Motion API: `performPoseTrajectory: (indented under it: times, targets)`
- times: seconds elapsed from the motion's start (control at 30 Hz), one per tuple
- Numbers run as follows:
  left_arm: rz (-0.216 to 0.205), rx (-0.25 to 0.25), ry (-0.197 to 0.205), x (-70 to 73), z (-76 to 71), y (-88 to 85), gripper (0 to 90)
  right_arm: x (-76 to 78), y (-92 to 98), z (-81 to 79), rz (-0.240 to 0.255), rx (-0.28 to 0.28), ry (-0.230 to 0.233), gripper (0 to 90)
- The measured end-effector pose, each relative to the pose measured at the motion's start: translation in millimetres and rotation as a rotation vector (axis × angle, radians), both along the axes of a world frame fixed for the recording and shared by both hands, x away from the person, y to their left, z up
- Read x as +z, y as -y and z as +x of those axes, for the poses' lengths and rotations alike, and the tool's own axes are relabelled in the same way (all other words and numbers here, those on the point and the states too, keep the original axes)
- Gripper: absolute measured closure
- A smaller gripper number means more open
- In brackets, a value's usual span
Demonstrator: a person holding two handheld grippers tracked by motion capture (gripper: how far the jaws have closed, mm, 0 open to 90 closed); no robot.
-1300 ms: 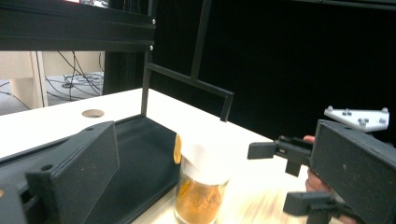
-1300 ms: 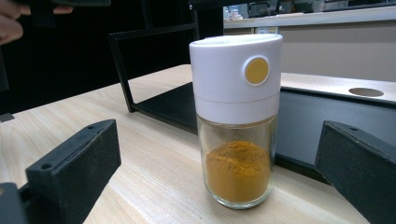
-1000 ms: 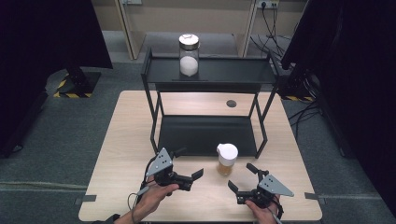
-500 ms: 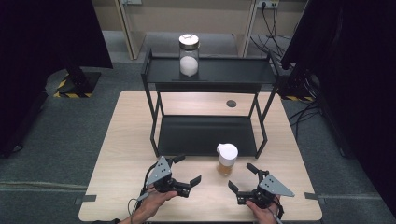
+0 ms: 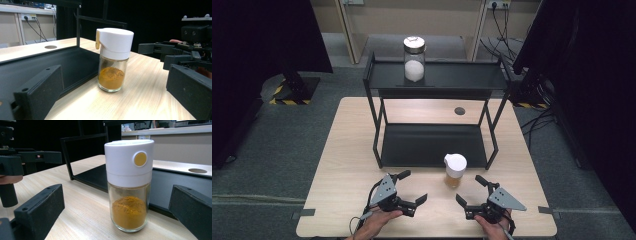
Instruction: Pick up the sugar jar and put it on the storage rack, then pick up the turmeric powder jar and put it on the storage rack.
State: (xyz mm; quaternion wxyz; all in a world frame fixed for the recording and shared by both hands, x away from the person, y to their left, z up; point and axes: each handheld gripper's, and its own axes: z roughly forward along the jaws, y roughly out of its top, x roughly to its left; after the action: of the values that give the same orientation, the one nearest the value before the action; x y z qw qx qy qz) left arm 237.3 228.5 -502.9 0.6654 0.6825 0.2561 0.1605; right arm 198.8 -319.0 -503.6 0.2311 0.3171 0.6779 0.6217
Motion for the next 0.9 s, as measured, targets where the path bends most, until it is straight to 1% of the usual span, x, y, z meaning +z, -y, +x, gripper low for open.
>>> performPoseTrajectory:
  times: [0.23, 0.43, 0.6, 0.9]
  targets:
    - [0.003, -0.002, 0.003, -2.0, -0.9, 0.6, 0.6, 0.0, 0.5, 0.2, 0.002, 0.002, 0.001, 0.4]
    - [-0.003, 0.006, 0.005, -3.0, -1.5, -0.7, 0.6, 0.0, 0.7, -0.1, 0.003, -0.002, 0.0, 0.4]
    - [-0.005, 0.006, 0.0, -4.1, -1.9, -0.8, 0.6, 0.0, -0.7, 0.5, 0.001, -0.005, -0.001, 0.4]
    - [0.0, 0.002, 0.0, -5.4, -2.9, -0.8, 0.5, 2.4, -8.0, 4.9, -0.021, -0.024, -0.001, 0.4]
